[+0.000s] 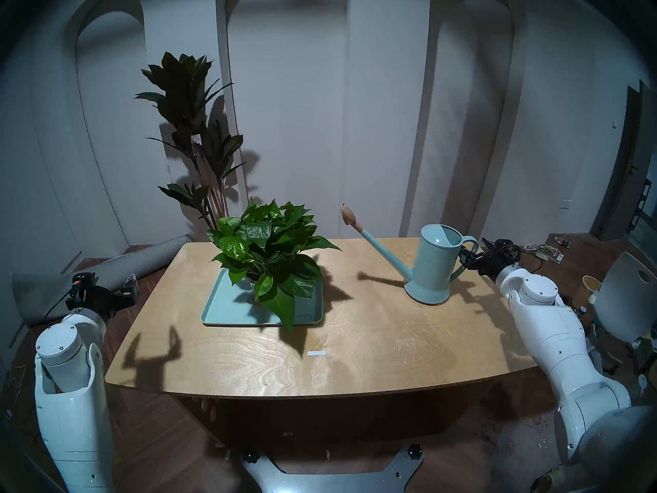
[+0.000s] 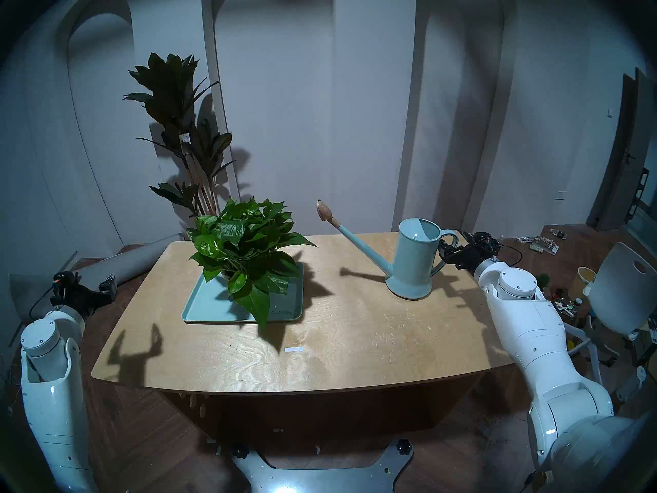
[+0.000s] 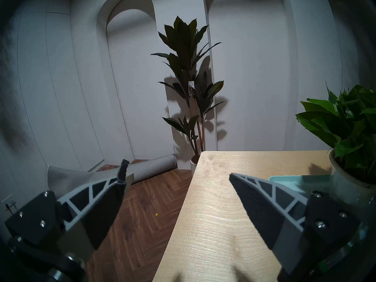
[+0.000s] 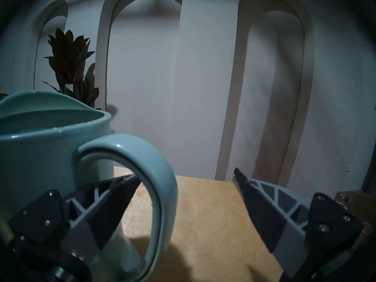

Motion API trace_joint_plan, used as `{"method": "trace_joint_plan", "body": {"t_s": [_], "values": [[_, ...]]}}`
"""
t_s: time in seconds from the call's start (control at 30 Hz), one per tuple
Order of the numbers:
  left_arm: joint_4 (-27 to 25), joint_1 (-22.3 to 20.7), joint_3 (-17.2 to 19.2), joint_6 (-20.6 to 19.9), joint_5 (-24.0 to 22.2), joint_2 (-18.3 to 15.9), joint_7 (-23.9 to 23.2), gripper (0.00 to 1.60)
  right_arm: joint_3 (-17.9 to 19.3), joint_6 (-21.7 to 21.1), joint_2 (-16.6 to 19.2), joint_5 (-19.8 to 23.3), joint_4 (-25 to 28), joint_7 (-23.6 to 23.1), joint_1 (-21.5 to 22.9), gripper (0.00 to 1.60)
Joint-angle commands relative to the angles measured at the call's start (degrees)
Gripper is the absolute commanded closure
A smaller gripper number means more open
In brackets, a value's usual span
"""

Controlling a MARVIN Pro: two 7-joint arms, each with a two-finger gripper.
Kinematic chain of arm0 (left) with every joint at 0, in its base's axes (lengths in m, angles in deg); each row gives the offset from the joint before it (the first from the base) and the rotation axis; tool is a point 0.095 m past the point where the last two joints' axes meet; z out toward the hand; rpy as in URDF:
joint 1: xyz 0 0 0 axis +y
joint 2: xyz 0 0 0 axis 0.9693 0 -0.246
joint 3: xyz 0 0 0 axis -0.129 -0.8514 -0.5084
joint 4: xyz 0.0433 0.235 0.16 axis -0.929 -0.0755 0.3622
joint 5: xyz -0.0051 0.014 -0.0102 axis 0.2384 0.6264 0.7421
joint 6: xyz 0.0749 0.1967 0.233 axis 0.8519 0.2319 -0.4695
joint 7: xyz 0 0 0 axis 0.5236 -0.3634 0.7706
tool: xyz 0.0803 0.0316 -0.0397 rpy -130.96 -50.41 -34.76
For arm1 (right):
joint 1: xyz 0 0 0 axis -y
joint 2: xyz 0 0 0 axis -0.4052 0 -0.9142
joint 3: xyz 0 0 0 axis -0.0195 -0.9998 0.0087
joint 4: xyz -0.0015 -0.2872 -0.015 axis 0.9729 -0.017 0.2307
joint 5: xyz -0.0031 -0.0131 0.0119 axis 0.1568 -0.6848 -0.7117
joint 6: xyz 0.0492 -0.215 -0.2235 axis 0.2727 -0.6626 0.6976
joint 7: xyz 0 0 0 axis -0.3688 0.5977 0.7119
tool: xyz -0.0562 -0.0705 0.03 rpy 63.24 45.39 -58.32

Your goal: Pick up the watering can and pour water into the potted plant, then put the can down

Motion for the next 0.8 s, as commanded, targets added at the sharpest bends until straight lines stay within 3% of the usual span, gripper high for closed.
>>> {"method": "trace_joint_plan", "body": {"t_s": [0.0, 0.17, 0.2, 0.23, 0.4, 0.47, 0.77], "values": [[-1.15, -0.22, 0.01, 0.16, -0.01, -0.29, -0.14, 0.00, -0.18, 0.97, -0.59, -0.17, -2.14, -0.22, 5.07, 0.00], [-1.15, -0.22, 0.01, 0.16, -0.01, -0.29, -0.14, 0.00, -0.37, 0.90, -1.21, -0.12, -6.14, -0.72, 7.49, 0.04], [-1.15, -0.23, 0.01, 0.16, -0.01, -0.29, -0.14, 0.00, -0.65, 1.04, -1.46, -0.37, -7.56, -1.05, 8.44, 0.26], [-1.15, -0.23, 0.01, 0.16, -0.01, -0.29, -0.14, 0.00, -0.80, 1.12, -1.59, -0.50, -8.22, -1.14, 8.87, 0.78], [-1.14, -0.23, 0.01, 0.17, -0.01, -0.29, -0.14, 0.00, -1.21, 1.63, -2.07, -0.80, -10.85, -1.63, 10.53, 0.90], [-1.14, -0.23, 0.01, 0.17, -0.01, -0.29, -0.14, 0.00, -1.45, 2.35, -2.20, -1.05, -12.15, -2.06, 11.26, 1.60], [-1.15, -0.22, 0.01, 0.16, -0.01, -0.29, -0.14, 0.00, -0.98, 4.80, -3.07, -0.62, -11.20, -2.82, 10.33, 1.60]]}}
